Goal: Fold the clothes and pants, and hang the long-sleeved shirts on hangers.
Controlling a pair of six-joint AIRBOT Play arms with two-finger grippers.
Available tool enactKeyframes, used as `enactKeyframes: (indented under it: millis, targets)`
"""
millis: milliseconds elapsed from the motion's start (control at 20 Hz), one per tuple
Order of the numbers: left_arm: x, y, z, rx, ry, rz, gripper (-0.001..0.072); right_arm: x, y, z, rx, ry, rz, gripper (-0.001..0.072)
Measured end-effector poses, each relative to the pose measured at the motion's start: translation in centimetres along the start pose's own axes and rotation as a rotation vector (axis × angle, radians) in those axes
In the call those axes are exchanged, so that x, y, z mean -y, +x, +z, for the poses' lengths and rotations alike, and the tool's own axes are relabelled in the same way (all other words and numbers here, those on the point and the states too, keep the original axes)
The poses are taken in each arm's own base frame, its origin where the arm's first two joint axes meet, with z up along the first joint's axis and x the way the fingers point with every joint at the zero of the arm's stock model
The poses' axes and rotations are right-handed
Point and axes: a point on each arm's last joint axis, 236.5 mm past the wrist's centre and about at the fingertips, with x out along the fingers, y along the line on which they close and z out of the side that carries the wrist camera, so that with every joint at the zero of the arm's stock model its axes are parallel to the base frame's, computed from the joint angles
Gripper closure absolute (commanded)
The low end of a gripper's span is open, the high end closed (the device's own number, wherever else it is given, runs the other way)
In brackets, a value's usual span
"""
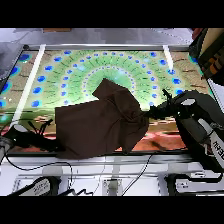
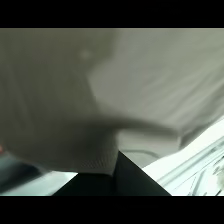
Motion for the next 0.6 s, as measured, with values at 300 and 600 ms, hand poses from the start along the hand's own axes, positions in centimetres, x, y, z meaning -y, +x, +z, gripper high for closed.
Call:
enactKeyframes:
  millis: [300, 600]
  targets:
    - [5.1, -11.8, 11.0, 0.332, 0.234, 0.043, 0.0695, -6.0, -6.5, 6.0, 0.196, -0.235, -0.023, 0.0704]
    - [19.1, -29.0, 16.3, 0.865, 0.562, 0.064, 0.0695, -20.0, -22.3, 8.7, 0.592, -0.585, -0.106, 0.0703]
